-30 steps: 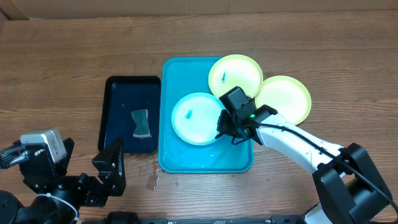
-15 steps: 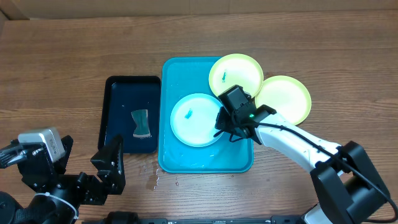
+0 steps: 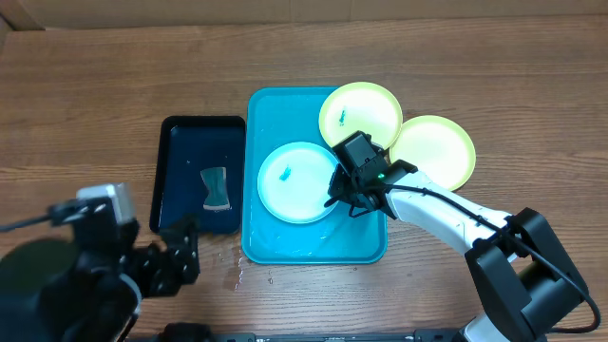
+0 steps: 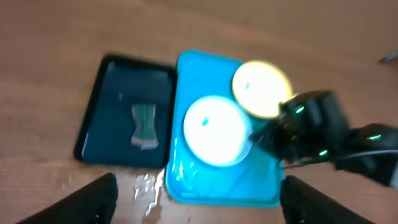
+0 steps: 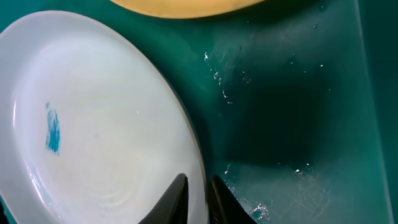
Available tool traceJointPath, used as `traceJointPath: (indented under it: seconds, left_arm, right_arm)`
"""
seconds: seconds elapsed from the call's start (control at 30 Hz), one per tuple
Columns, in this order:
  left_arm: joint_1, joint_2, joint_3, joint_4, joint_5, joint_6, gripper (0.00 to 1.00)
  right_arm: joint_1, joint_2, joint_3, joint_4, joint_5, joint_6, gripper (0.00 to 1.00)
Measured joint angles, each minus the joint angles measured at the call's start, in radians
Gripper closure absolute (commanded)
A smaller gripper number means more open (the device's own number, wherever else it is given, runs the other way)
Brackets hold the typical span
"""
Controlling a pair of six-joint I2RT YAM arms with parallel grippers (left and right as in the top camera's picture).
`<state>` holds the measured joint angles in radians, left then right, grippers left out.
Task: Clean dirty plates on tray and stack at the side
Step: 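Drag the white plate left to the tray center with the right gripper, then lower the left gripper and grasp the sponge on the black tray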
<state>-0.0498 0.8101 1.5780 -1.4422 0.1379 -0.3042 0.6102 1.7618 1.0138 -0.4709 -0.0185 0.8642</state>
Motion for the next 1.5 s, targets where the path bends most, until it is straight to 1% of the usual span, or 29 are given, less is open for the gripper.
traceJointPath:
  seconds: [0.03,0.17,0.27,0.5,0.57,0.6,0.7,0.73,0.77,0.8,0.9,0.93,1.0,1.03,1.13,1.2,1.3,1.33,1.5]
  left_arm:
    - [0.000,0.003,-0.048,0.008,-0.002,0.000,0.23]
    - [0.000,0.037,-0.191,0.050,-0.016,0.000,0.32]
    - [0.000,0.111,-0.229,0.052,-0.048,0.000,0.32]
    - [0.000,0.262,-0.236,0.095,-0.076,0.000,0.32]
    - [0.000,0.311,-0.237,0.108,-0.079,0.000,0.34]
    - [0.000,0.343,-0.237,0.113,-0.082,0.000,0.34]
    - [0.000,0.433,-0.237,0.137,-0.083,0.000,0.43]
    - [0.000,0.461,-0.237,0.143,-0.084,0.000,0.44]
    - [0.000,0.527,-0.237,0.153,-0.084,0.000,0.45]
    - [0.000,0.547,-0.238,0.156,-0.084,-0.003,0.45]
    - [0.000,0.650,-0.238,0.206,-0.087,-0.011,0.51]
    - [0.000,0.684,-0.239,0.230,-0.087,-0.012,0.59]
    - [0.000,0.762,-0.244,0.270,-0.089,-0.022,0.67]
    - [0.000,0.789,-0.246,0.285,-0.090,-0.023,0.68]
    - [0.000,0.871,-0.246,0.330,-0.091,-0.031,0.68]
    - [0.000,0.927,-0.248,0.352,-0.098,-0.031,0.67]
    - [0.000,0.961,-0.248,0.375,-0.111,-0.031,0.65]
    - [0.000,0.971,-0.248,0.384,-0.114,-0.031,0.60]
    - [0.000,1.041,-0.248,0.393,-0.128,-0.033,0.62]
  right_arm:
    - [0.000,0.000,0.000,0.001,0.000,0.003,0.77]
    - [0.000,0.000,0.000,0.000,-0.002,0.000,0.77]
    - [0.000,0.000,0.000,-0.002,-0.009,0.000,0.77]
    - [0.000,0.017,0.000,-0.011,-0.026,0.018,0.78]
    - [0.000,0.017,0.000,-0.012,-0.027,0.022,0.91]
    - [0.000,0.018,0.000,-0.013,-0.027,0.023,0.93]
    - [0.000,0.022,0.000,-0.010,-0.027,0.026,0.93]
    - [0.000,0.023,0.000,-0.011,-0.027,0.026,0.92]
    - [0.000,0.025,0.000,-0.010,-0.028,0.026,0.92]
    - [0.000,0.026,0.000,-0.009,-0.029,0.026,0.92]
    - [0.000,0.027,0.000,-0.005,-0.029,0.026,0.91]
    - [0.000,0.027,0.000,-0.003,-0.029,0.026,0.91]
    - [0.000,0.028,0.000,0.000,-0.029,0.026,0.87]
    - [0.000,0.028,0.000,-0.001,-0.030,0.025,0.85]
    - [0.000,0.028,0.000,-0.001,-0.029,0.027,0.77]
    - [0.000,0.028,0.000,-0.001,-0.030,0.026,0.77]
    - [0.000,0.028,0.000,0.003,-0.031,0.026,0.78]
    - [0.000,0.028,0.000,0.006,-0.030,0.026,0.78]
    - [0.000,0.028,0.000,0.008,-0.030,0.026,0.78]
